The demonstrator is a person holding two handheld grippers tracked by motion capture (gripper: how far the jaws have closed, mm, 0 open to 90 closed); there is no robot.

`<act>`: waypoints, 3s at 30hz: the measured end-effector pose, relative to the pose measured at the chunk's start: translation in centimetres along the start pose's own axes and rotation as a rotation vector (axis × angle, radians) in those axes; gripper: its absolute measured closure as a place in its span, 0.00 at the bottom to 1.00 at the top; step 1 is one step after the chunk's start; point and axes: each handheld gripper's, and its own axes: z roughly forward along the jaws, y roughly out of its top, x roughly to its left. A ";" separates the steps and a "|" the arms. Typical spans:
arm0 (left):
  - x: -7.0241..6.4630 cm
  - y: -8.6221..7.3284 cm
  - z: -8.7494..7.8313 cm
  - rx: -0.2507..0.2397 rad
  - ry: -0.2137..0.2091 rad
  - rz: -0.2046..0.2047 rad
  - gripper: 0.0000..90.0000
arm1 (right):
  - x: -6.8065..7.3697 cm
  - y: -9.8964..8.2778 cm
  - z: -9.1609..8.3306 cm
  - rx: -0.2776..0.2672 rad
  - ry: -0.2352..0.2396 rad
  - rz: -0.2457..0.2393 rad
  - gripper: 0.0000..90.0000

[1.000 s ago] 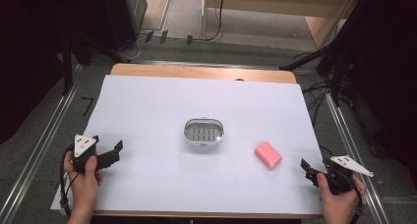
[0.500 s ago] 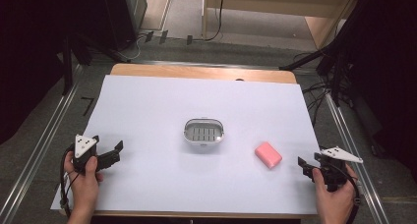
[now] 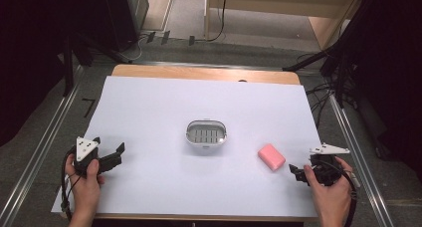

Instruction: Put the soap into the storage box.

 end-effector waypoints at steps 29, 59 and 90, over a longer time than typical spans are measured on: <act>0.0 0.0 0.0 0.003 0.001 0.007 0.16 | 3.2 3.1 1.4 0.093 0.066 -0.110 0.15; 0.0 0.0 0.0 0.003 -0.001 0.006 0.16 | 5.3 5.3 4.3 0.166 0.106 -0.108 0.29; 0.0 0.0 0.0 0.003 0.001 0.006 0.16 | 5.6 5.6 5.2 0.203 0.130 -0.182 0.43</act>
